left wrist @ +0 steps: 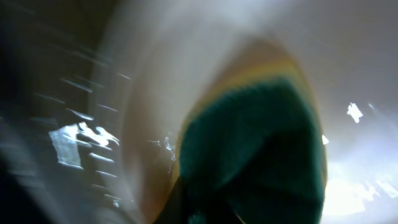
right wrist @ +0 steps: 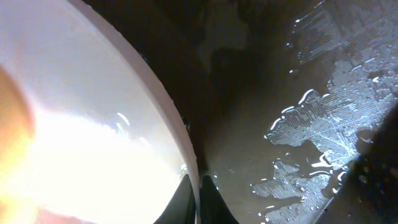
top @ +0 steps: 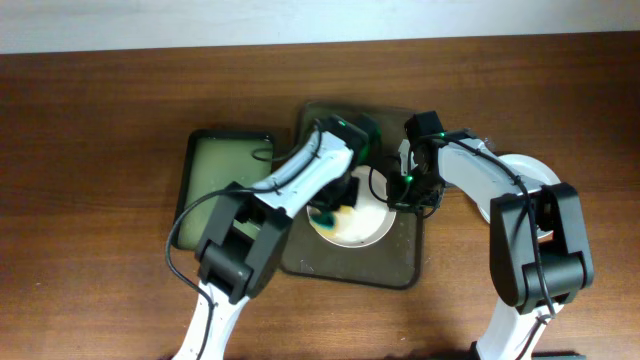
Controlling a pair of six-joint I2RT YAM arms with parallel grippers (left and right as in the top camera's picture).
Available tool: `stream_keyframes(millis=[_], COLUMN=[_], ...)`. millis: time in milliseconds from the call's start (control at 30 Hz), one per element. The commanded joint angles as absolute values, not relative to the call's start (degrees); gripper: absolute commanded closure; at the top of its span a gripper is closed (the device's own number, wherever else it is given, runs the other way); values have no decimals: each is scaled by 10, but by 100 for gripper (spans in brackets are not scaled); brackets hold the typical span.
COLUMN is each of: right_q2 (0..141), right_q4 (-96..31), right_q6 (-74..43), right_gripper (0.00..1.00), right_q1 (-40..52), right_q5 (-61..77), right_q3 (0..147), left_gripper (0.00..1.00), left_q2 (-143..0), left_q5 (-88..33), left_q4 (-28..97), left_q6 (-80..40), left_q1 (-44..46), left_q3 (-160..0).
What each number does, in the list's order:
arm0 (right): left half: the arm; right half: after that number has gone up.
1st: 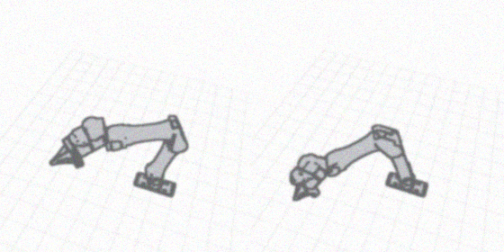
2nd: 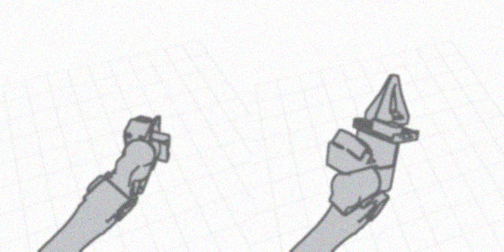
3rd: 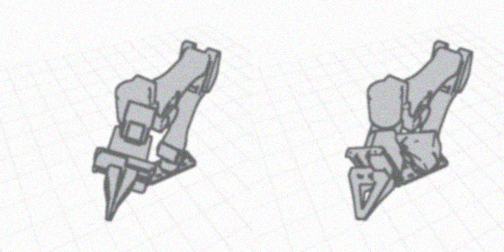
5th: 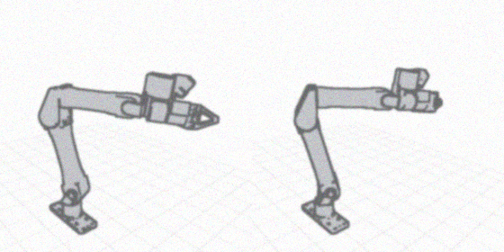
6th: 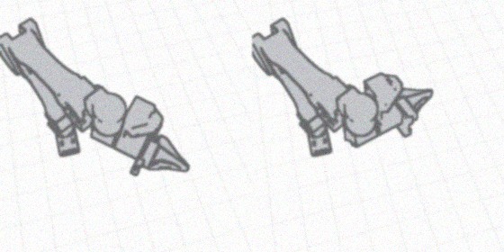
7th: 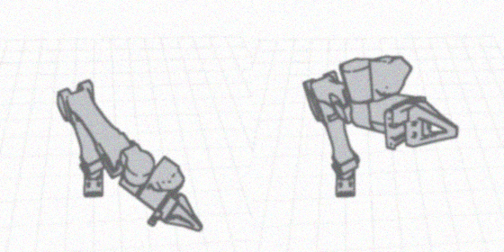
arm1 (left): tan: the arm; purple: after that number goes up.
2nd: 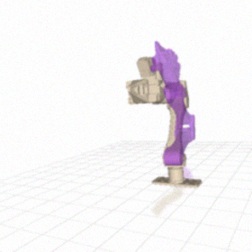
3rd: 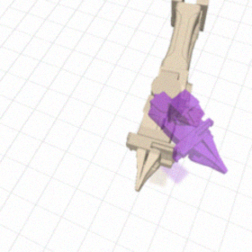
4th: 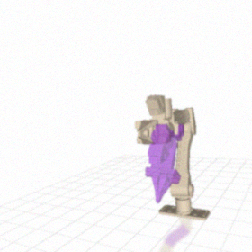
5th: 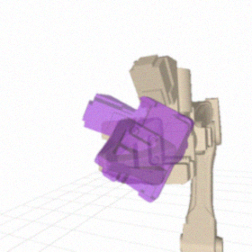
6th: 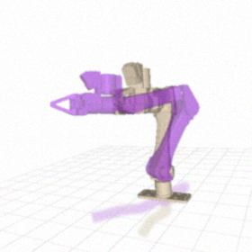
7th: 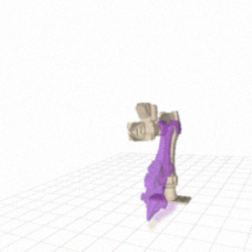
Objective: Clean dirty plates on tray and stack at the side
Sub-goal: 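Scrub the last plate with the sponge while the right gripper holds it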
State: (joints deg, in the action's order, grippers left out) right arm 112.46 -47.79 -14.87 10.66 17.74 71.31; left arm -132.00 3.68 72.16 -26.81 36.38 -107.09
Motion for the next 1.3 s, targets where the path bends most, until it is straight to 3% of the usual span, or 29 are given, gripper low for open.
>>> stream_keyframes(millis=[0,100,400,667,800,1000,1267], right_q2=[1138,1138,1138,1138,1138,1138,1138], right_q4=[-477,-477,-477,-477,-477,-478,-488], right_q6=[-155,-155,-155,-155,-155,-155,-148], right_gripper=[96,96,96,96,96,96,96], right_q1=[105,105,105,105,105,105,105], right_q5=[148,148,148,148,148,148,148], right_q3=[710,710,710,710,710,710,710], left_gripper=[100,100,100,100,100,100,100], left_q2=[-1334,-1335,-1355,-1354,-1354,-1339,-1218], left_q5=[162,138,-222,-284,-197,142,191], left_q4=[716,686,605,597,617,704,733], left_q6=[-293,-303,-200,-196,-196,-279,-315], left_q1=[311,300,389,426,409,347,305], left_q3=[-1094,-1094,-1092,-1092,-1093,-1094,-1094])
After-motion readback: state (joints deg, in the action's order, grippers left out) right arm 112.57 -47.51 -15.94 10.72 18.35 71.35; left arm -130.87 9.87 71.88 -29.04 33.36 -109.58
